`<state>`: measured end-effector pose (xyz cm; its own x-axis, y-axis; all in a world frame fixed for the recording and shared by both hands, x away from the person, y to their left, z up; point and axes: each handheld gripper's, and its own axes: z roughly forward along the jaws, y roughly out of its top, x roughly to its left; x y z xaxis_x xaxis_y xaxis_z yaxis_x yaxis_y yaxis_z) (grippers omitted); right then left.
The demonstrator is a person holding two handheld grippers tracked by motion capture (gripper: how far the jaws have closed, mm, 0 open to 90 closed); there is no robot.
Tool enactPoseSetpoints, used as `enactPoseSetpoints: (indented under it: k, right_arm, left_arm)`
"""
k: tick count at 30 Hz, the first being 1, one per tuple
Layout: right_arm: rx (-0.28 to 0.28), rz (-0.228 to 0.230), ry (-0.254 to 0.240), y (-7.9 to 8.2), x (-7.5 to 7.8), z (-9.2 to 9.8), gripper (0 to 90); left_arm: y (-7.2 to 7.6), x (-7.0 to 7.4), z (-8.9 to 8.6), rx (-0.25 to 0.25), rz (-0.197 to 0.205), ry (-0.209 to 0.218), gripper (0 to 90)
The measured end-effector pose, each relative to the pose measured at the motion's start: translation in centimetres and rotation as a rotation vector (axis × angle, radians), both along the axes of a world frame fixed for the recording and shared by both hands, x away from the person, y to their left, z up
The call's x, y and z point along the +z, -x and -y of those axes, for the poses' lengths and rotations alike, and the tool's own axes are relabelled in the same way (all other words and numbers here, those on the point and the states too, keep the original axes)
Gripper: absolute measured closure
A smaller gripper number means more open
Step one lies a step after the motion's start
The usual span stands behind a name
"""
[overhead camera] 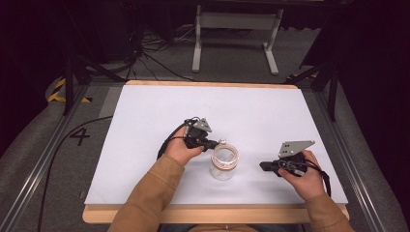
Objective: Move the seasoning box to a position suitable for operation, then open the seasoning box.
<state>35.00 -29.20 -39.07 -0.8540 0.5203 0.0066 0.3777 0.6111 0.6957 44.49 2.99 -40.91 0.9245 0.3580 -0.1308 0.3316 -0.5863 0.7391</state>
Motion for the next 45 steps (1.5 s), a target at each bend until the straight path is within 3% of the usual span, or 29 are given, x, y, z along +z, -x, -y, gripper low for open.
enactPoseSetpoints:
  k: [11, 12, 13, 17, 19, 22, 28, 33, 39, 43, 45]
  right_arm:
    - [-0.012, -0.001, 0.003, 0.4, -0.1, 0.4, 89.5]
    - [-0.015, -0.001, 0.003, 0.4, -0.1, 0.5, 89.5]
    - [-0.013, 0.001, 0.002, 0.4, -0.1, 0.5, 89.6]
    - [-0.013, 0.002, 0.003, 0.3, -0.1, 0.5, 89.6]
    - [-0.013, 0.001, 0.001, 0.2, -0.1, 0.5, 89.6]
    - [-0.016, 0.004, -0.003, 0.1, 0.0, 0.6, 89.6]
    - [-0.019, 0.009, -0.005, 0.1, 0.1, 0.7, 89.6]
    - [-0.017, 0.012, 0.0, 0.2, 0.1, 0.5, 89.6]
    - [-0.018, 0.01, 0.013, 0.3, -0.3, 0.3, 89.5]
    - [-0.014, 0.007, 0.022, 0.4, -0.4, 0.2, 89.5]
    - [-0.013, 0.005, 0.022, 0.5, -0.5, 0.2, 89.5]
  left_arm:
    - [-0.5, -0.2, 1.0, -0.009, 0.013, 0.022, 90.0]
    - [-0.5, 0.0, 0.9, -0.018, 0.005, 0.003, 90.0]
    - [-0.5, -0.1, 0.9, -0.011, 0.004, 0.025, 90.0]
    - [-0.4, 0.7, -0.2, 0.015, 0.005, 0.03, 90.0]
    - [-0.3, 1.4, -0.8, 0.027, -0.001, 0.066, 90.0]
    - [0.0, 2.2, -1.3, 0.038, -0.006, 0.084, 89.9]
    - [1.1, 4.4, -1.6, 0.059, 0.039, 0.208, 89.8]
    - [2.1, 5.6, -0.9, 0.054, 0.081, 0.25, 89.8]
    - [1.6, 4.6, 0.0, 0.056, 0.075, 0.26, 87.9]
    - [1.1, 3.8, 0.2, 0.044, 0.035, 0.31, 89.8]
    - [1.1, 3.7, 0.5, 0.03, 0.035, 0.312, 89.9]
